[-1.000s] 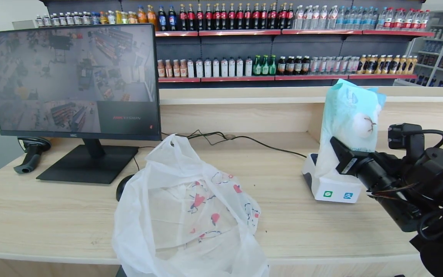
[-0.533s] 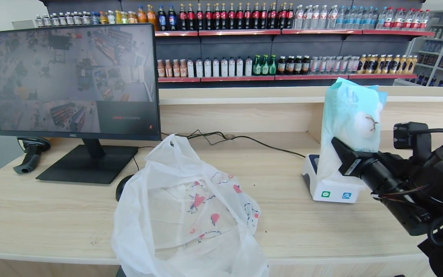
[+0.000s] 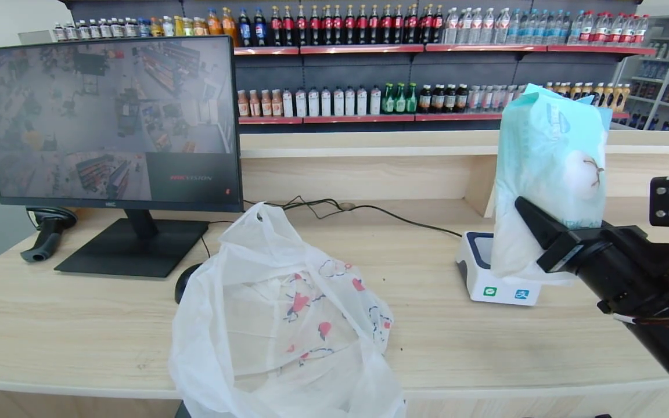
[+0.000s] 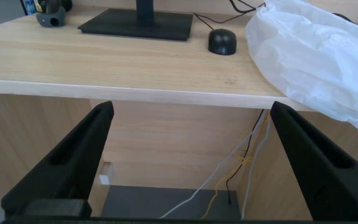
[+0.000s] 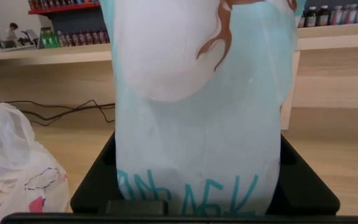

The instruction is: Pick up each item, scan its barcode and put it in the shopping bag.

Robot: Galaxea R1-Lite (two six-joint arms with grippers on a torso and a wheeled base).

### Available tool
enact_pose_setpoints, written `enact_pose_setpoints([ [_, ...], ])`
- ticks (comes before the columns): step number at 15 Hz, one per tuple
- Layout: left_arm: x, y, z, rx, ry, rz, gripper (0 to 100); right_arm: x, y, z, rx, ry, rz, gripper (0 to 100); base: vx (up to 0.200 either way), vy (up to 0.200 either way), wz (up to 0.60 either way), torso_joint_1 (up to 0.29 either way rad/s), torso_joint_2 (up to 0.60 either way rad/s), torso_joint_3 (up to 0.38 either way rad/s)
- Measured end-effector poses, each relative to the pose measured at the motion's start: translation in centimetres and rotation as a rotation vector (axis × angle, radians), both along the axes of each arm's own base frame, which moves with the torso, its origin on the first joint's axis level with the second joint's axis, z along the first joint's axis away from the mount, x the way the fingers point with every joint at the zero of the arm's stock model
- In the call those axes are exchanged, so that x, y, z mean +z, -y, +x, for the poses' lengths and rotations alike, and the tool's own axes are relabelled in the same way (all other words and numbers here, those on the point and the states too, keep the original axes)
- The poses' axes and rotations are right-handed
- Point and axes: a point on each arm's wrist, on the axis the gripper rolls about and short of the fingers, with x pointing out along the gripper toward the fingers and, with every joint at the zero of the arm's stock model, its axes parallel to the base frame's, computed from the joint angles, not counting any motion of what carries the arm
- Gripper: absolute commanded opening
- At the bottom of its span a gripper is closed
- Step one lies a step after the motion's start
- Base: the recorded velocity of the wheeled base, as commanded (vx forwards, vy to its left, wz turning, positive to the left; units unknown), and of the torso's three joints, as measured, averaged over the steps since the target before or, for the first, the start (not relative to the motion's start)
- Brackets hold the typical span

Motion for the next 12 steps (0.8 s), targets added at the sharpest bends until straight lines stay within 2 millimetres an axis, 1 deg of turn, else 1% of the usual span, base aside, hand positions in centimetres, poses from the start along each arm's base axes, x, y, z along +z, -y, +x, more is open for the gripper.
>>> enact_pose_setpoints([
  [4,0.00,0.00,0.00,0.000,0.000,0.002,100,0.39,0.01,-0.80,0.013,0.016,0.003,0,0.000,0.000,0.00,0.000,0.00,0.000],
  [10,0.00,0.00,0.00,-0.003,0.000,0.003,100,0.46,0.10,-1.15,0.021,0.021,0.002,0,0.000,0.000,0.00,0.000,0.00,0.000],
  [12,0.00,0.00,0.00,-0.003,0.000,0.004,100,0.39,0.06,-1.13,0.031,0.018,-0.001,0,-0.200,0.000,0.00,0.007,0.00,-0.002],
])
